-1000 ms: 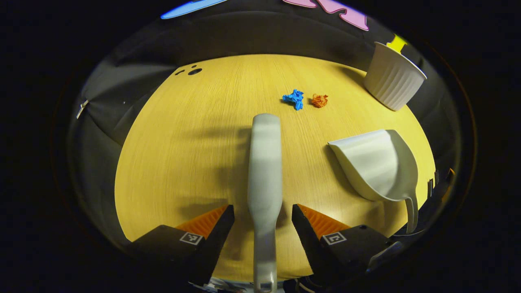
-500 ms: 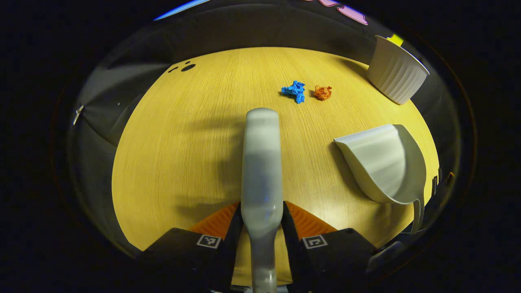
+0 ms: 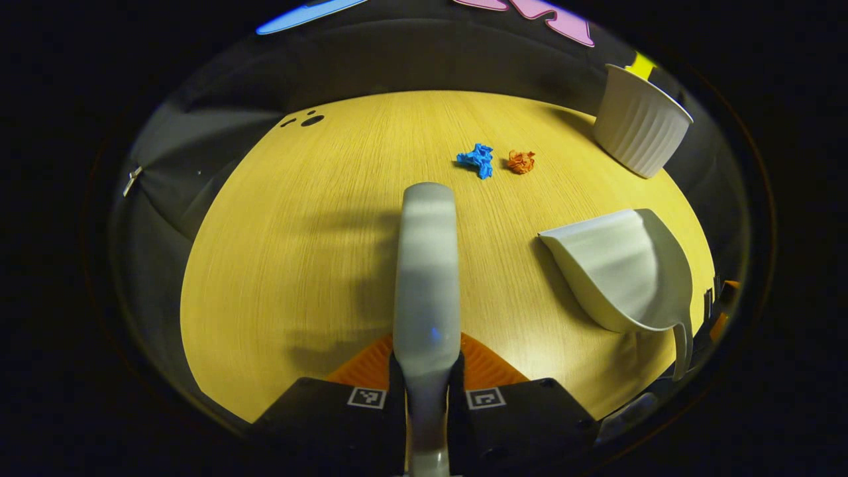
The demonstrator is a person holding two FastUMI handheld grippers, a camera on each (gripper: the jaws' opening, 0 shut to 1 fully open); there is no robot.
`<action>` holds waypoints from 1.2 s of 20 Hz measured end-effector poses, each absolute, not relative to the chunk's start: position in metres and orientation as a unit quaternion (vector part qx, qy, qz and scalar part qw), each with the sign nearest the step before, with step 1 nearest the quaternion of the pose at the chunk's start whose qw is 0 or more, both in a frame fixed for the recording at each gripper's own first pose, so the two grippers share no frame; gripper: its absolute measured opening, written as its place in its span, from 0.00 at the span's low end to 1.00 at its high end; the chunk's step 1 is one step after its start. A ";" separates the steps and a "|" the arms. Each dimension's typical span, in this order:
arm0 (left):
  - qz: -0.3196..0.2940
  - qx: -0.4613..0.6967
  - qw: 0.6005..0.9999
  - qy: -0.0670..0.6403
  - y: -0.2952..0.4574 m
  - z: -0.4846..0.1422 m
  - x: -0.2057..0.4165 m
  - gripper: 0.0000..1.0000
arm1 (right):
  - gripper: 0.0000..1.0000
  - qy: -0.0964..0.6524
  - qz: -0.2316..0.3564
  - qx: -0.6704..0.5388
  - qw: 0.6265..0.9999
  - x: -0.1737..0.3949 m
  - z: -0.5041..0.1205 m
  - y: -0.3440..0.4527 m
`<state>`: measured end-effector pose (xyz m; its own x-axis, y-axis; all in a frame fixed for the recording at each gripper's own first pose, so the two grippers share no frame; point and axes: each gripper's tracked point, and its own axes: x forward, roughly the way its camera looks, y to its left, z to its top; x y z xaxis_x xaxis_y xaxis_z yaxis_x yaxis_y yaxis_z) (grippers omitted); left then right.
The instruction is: Pick up the small broom and dustpan from the desktop, sweep the trash into the dustpan with the broom, and then empty the trash into the garbage bin.
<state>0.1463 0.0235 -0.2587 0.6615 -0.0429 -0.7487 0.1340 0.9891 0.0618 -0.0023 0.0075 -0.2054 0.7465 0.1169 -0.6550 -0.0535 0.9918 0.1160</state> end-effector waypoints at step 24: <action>0.029 -0.028 0.934 0.355 0.081 -0.221 0.060 0.29 | 0.99 0.476 0.019 0.025 0.879 0.024 -0.310 0.040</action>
